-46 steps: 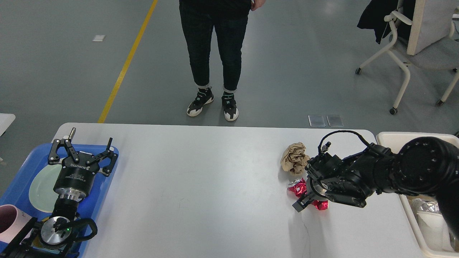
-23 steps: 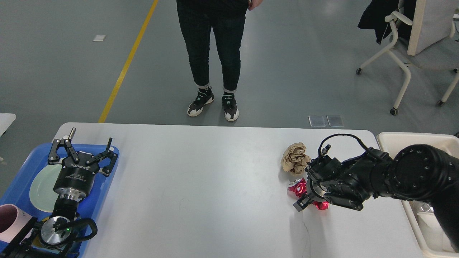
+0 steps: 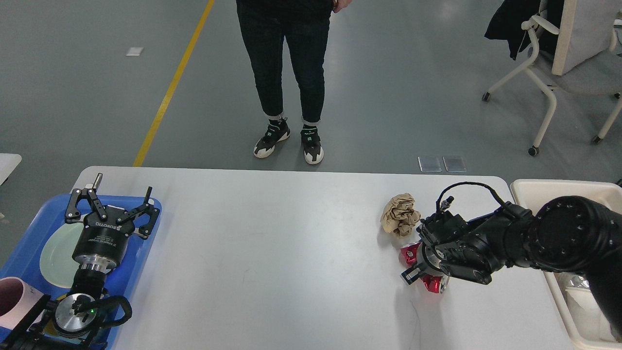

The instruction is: Tidy desktop

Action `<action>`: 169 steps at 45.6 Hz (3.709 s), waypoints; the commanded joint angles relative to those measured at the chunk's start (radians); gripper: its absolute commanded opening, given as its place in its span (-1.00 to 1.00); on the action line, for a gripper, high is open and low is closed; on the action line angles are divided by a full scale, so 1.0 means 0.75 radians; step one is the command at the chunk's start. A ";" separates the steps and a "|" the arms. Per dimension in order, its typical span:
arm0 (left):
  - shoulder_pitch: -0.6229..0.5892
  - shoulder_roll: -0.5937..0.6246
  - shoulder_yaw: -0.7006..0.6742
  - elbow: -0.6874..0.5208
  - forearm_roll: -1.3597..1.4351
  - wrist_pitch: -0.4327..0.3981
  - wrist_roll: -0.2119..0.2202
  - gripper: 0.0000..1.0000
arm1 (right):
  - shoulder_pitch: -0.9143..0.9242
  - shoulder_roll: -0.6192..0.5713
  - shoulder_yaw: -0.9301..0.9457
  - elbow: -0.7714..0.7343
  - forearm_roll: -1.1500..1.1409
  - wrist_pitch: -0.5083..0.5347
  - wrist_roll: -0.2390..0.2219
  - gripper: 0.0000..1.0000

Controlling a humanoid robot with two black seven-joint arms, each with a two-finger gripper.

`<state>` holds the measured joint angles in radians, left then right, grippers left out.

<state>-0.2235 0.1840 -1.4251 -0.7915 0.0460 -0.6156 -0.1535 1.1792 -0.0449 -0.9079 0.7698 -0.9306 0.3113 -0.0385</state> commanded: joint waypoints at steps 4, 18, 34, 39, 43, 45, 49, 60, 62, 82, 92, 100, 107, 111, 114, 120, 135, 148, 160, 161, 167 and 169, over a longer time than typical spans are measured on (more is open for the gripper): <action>-0.001 0.000 0.000 -0.002 0.000 0.001 0.002 0.93 | 0.009 -0.018 0.002 0.009 0.060 0.004 -0.002 -1.00; -0.001 0.000 0.000 -0.002 0.000 -0.001 0.000 0.93 | 0.023 -0.044 0.000 0.041 0.130 0.021 -0.002 -1.00; -0.001 0.000 0.000 -0.002 0.000 -0.001 0.002 0.93 | 0.495 -0.277 -0.049 0.421 0.576 0.202 -0.037 -1.00; -0.001 0.000 0.000 0.000 0.000 -0.001 0.002 0.93 | 0.716 -0.302 -0.182 0.581 0.741 0.237 -0.035 -1.00; -0.001 0.000 0.000 -0.002 0.000 0.001 0.002 0.93 | 0.914 -0.290 -0.350 0.726 0.915 0.260 -0.020 -1.00; -0.001 0.000 0.000 0.000 0.000 0.001 0.002 0.93 | 1.011 -0.278 -0.425 0.788 0.989 0.266 -0.014 -1.00; -0.001 0.000 0.000 0.000 0.000 0.001 0.002 0.93 | 1.144 -0.259 -0.528 0.890 1.067 0.270 0.027 -1.00; -0.001 0.000 0.000 -0.002 0.000 0.001 0.000 0.93 | 1.449 -0.251 -0.841 1.105 1.143 0.397 0.282 -1.00; -0.001 0.000 0.000 0.000 0.000 0.001 0.000 0.93 | 1.483 -0.251 -0.865 1.135 1.143 0.401 0.282 -1.00; -0.001 0.000 0.002 0.000 0.000 0.001 0.000 0.93 | 1.194 -0.629 -0.994 0.917 1.147 0.088 0.260 -1.00; -0.001 0.000 0.000 0.000 0.000 -0.001 0.000 0.93 | 0.509 -0.852 -0.751 0.238 1.145 0.066 0.258 -1.00; -0.001 0.000 0.000 0.000 0.000 0.001 0.000 0.93 | -0.097 -0.858 -0.410 -0.275 1.151 0.047 0.254 -1.00; -0.001 0.000 0.000 0.000 0.000 0.001 0.000 0.93 | -0.412 -0.752 -0.260 -0.621 1.153 0.013 0.237 -1.00; -0.001 0.000 0.000 0.000 0.000 0.001 0.000 0.93 | -0.667 -0.654 -0.138 -0.823 1.149 -0.102 0.197 -1.00; -0.001 0.000 0.000 0.000 0.000 -0.001 0.000 0.93 | -0.776 -0.568 -0.107 -0.914 1.136 -0.200 0.146 -1.00; -0.001 0.000 0.000 0.000 0.000 0.001 0.000 0.93 | -0.879 -0.494 -0.086 -0.945 1.134 -0.327 0.070 -1.00; -0.001 0.000 0.000 0.000 0.000 0.001 0.000 0.93 | -0.912 -0.472 -0.086 -0.947 1.149 -0.364 0.033 -1.00; -0.001 0.000 0.000 0.000 0.000 0.001 0.000 0.93 | -0.912 -0.466 -0.062 -0.945 1.151 -0.446 0.043 0.86; -0.001 0.000 0.000 0.000 0.000 0.001 0.000 0.93 | -0.914 -0.451 -0.064 -0.945 1.149 -0.478 0.043 1.00; -0.001 0.000 0.000 0.000 0.000 0.001 0.000 0.93 | -0.914 -0.451 -0.064 -0.945 1.149 -0.481 0.043 1.00; -0.001 0.000 0.000 0.000 0.000 0.001 0.000 0.93 | -0.905 -0.462 -0.064 -0.934 1.149 -0.483 0.043 1.00; -0.001 0.000 0.000 0.000 0.000 0.001 0.000 0.93 | -0.901 -0.468 -0.062 -0.930 1.149 -0.481 0.043 1.00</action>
<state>-0.2240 0.1841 -1.4251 -0.7915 0.0460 -0.6154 -0.1534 0.4949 -0.3861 -0.9556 0.0645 -0.0691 -0.0500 -0.0061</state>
